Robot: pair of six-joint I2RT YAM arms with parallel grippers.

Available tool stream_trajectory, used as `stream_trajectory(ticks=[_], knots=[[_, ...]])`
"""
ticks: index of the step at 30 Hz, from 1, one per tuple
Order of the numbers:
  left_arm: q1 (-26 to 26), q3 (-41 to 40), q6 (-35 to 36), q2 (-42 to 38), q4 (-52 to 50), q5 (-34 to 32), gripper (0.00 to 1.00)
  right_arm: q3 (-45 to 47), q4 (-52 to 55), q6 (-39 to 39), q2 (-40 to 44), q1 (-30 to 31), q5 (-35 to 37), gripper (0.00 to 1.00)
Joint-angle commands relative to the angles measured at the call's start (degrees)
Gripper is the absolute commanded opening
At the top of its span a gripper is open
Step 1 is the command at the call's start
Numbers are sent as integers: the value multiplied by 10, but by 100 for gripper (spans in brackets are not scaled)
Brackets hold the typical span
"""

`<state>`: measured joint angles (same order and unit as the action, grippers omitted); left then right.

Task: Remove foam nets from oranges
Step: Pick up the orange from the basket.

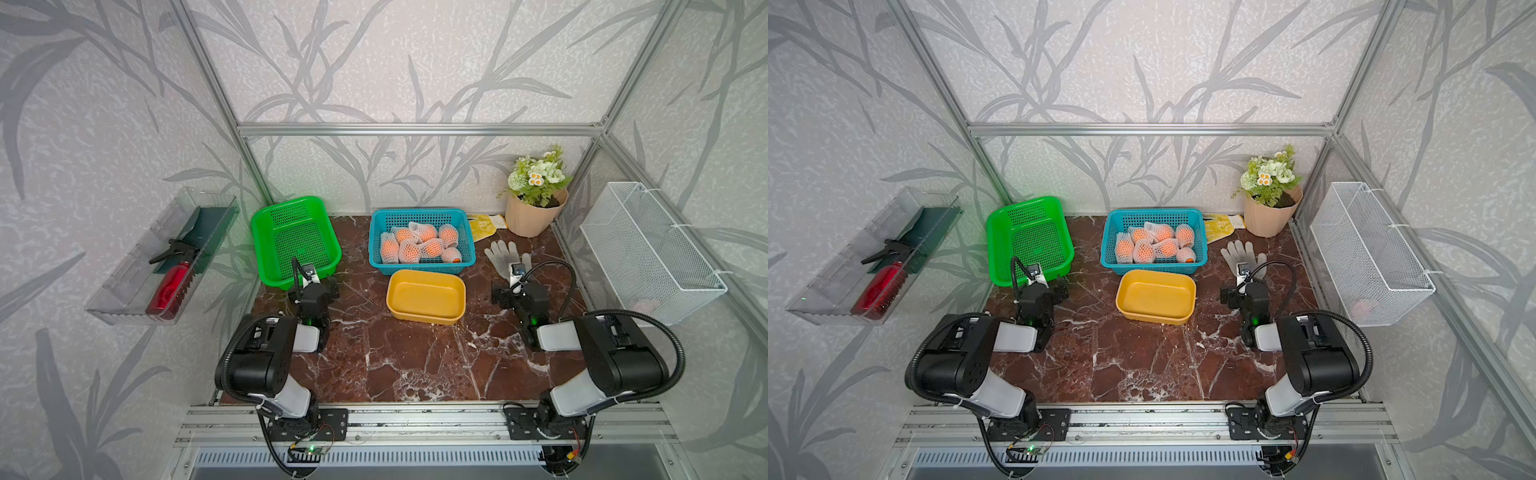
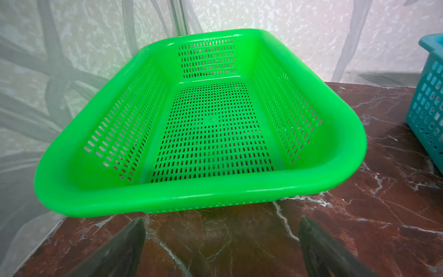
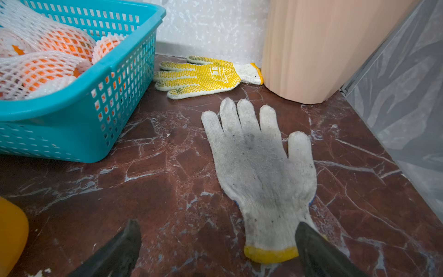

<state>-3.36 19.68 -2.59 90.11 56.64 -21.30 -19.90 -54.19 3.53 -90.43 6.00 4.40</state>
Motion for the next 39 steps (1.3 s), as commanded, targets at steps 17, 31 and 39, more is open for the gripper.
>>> stream_trajectory(ticks=[17,31,39], knots=[[0,4,10,5,21,-12,99,-13,-25,5,-4,2,-1,99],[1,4,10,4,21,-12,99,-12,-26,6,-4,2,-1,99],[-37,-4,35,-189,-119,-8,99,4,101,-3,151,20,45,99]])
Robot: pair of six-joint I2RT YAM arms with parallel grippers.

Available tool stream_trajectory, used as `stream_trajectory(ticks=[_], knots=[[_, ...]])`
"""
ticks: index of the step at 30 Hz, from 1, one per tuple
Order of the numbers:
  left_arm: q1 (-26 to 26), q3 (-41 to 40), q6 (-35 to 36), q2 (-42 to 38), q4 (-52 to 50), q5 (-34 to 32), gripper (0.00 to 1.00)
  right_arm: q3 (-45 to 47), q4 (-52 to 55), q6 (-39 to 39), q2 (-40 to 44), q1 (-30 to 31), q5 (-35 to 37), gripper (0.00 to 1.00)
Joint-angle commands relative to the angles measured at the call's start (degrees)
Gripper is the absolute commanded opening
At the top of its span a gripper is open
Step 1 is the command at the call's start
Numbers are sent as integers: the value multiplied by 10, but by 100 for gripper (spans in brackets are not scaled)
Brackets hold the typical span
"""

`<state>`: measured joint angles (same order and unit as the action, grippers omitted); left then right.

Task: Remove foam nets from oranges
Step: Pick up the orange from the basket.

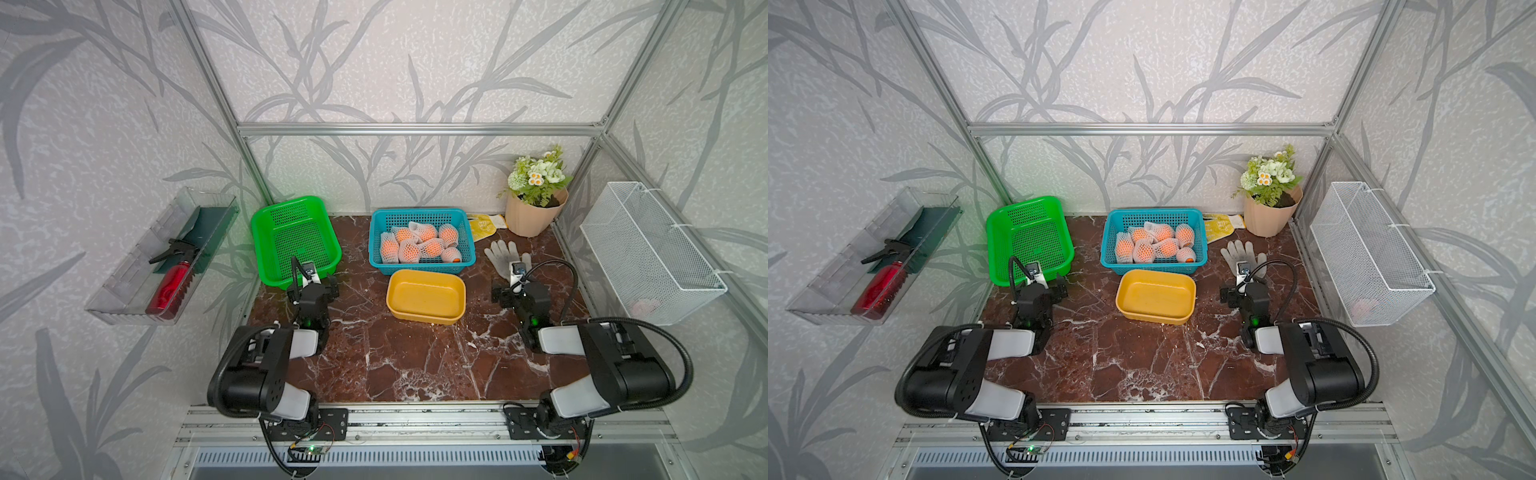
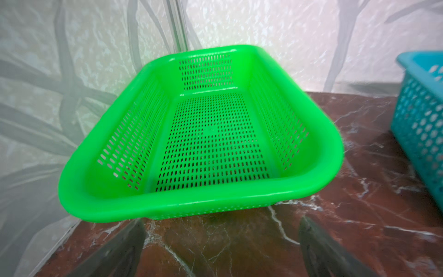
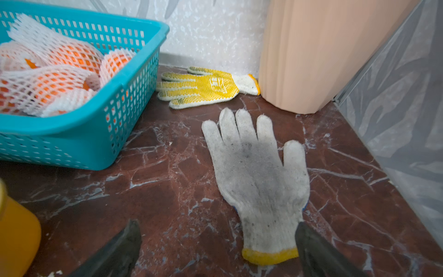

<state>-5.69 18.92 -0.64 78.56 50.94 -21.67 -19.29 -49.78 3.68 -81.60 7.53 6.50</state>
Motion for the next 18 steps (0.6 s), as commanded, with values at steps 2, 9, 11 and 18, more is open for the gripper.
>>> stream_trajectory(ticks=[2,9,11,18], knots=[[-23,17,10,-142,-148,54,99,-11,141,-24,118,8,21,99],[-78,90,-101,-299,-426,64,99,-113,440,-102,259,24,-21,99],[-84,145,-145,-312,-535,100,99,-189,555,-127,246,25,-84,99],[-108,348,-196,-189,-792,263,99,-498,845,-156,57,82,-189,99]])
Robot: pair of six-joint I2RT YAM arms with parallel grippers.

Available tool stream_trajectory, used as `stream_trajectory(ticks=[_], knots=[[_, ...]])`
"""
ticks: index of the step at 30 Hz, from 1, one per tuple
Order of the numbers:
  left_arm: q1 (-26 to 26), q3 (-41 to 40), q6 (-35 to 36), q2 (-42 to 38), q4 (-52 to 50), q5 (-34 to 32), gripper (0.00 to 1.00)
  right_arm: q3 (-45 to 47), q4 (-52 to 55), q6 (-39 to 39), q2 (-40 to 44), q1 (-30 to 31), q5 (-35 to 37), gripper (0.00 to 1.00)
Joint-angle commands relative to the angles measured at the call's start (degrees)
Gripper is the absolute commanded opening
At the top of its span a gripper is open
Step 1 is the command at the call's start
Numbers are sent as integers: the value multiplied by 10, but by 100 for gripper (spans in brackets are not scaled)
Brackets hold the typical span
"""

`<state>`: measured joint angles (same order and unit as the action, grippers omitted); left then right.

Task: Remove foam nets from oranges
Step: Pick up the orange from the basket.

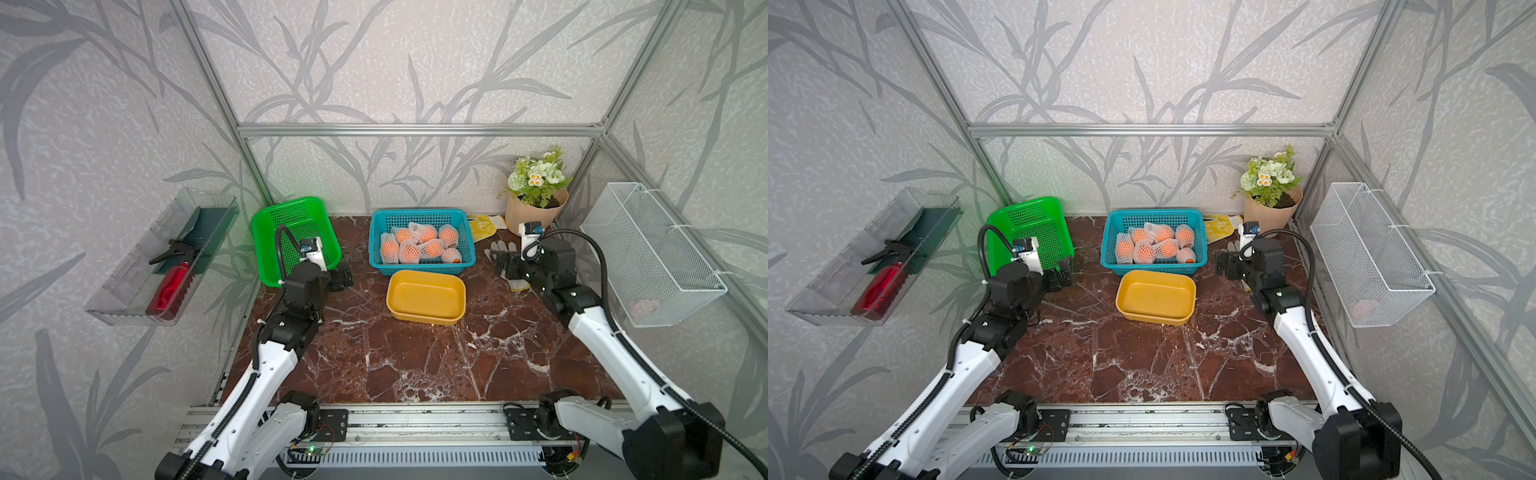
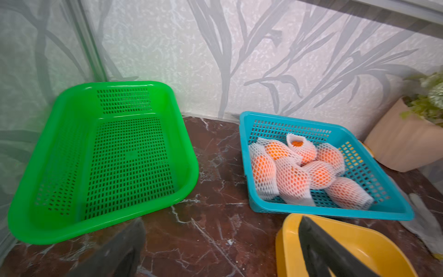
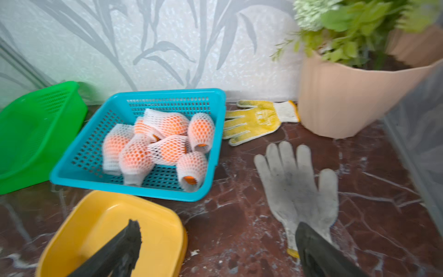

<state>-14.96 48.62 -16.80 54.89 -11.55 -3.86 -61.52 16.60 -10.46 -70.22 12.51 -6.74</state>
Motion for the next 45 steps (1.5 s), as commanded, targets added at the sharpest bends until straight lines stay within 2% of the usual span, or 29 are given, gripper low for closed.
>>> stream_trajectory(ticks=[1,5,10,16,24,31,39,45], knots=[[-27,79,-31,75,-196,89,99,-131,221,-7,-95,51,-51,99],[-75,141,-14,135,-239,93,99,-330,354,5,-247,107,-21,99],[-111,138,-15,135,-226,104,99,-481,420,-4,-398,134,18,99],[-129,116,-19,105,-229,113,99,-658,482,31,-546,160,93,99],[-131,92,-17,70,-245,101,99,-984,666,77,-761,162,149,100],[-130,97,-10,65,-261,100,99,-885,629,82,-743,162,202,100],[-130,101,-2,71,-264,102,99,-884,640,81,-777,162,223,98],[-129,102,-1,72,-267,99,99,-884,628,80,-792,162,211,98]])
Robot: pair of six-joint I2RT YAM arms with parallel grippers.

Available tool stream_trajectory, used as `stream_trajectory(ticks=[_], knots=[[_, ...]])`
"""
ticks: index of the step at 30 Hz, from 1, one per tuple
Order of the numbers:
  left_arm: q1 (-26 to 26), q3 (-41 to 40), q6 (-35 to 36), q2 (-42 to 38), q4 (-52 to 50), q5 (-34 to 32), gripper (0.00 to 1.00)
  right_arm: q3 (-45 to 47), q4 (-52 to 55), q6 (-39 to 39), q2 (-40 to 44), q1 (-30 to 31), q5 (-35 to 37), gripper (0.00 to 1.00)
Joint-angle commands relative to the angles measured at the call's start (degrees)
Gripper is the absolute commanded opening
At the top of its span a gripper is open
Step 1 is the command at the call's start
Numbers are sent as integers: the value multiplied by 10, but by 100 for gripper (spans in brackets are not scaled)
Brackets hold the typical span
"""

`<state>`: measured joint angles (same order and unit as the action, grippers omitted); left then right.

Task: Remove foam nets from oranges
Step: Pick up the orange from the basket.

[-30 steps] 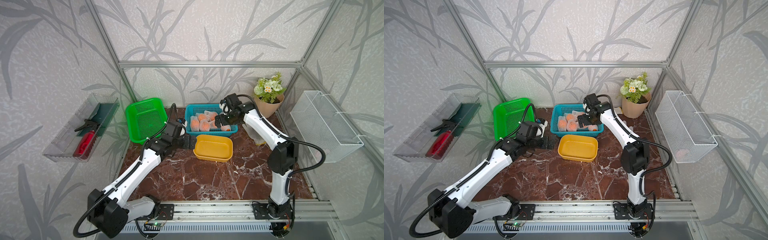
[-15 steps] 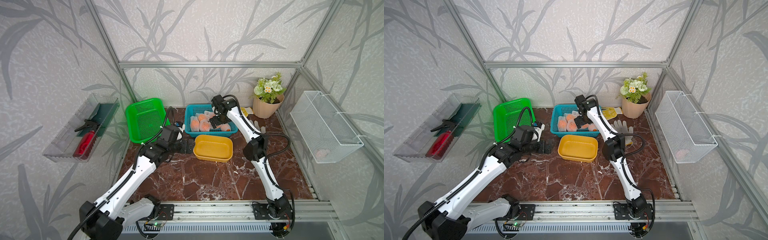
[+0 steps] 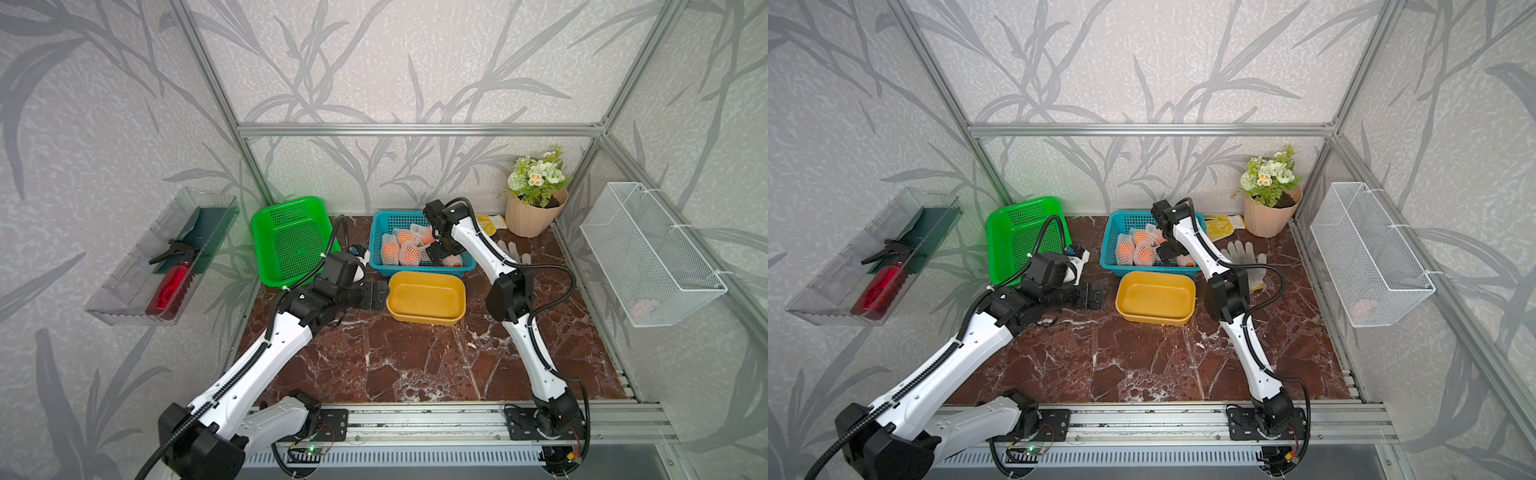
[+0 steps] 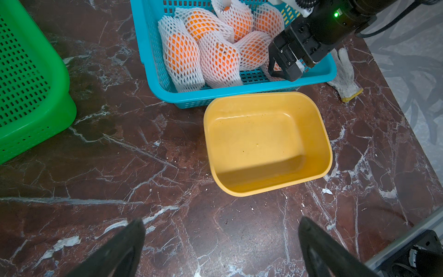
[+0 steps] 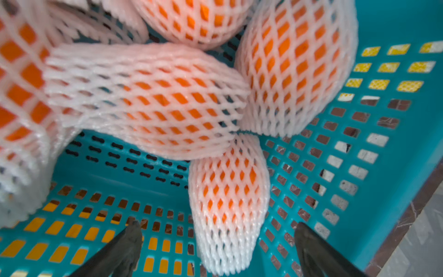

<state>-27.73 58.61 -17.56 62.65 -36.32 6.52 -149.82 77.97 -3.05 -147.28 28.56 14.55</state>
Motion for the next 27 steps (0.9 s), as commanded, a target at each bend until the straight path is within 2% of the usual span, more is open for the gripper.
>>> stream_trajectory(ticks=[1,13,23,27], knots=[[-2,2,6,-6,-18,-5,99,-1,15,5,-25,2,-2,98],[-2,1,5,-7,-22,-18,99,38,8,-2,-33,-2,3,89],[-1,9,13,4,-23,-27,99,33,9,-17,-4,-3,4,60],[0,9,16,3,-20,-31,99,34,4,-28,35,-3,3,57]])
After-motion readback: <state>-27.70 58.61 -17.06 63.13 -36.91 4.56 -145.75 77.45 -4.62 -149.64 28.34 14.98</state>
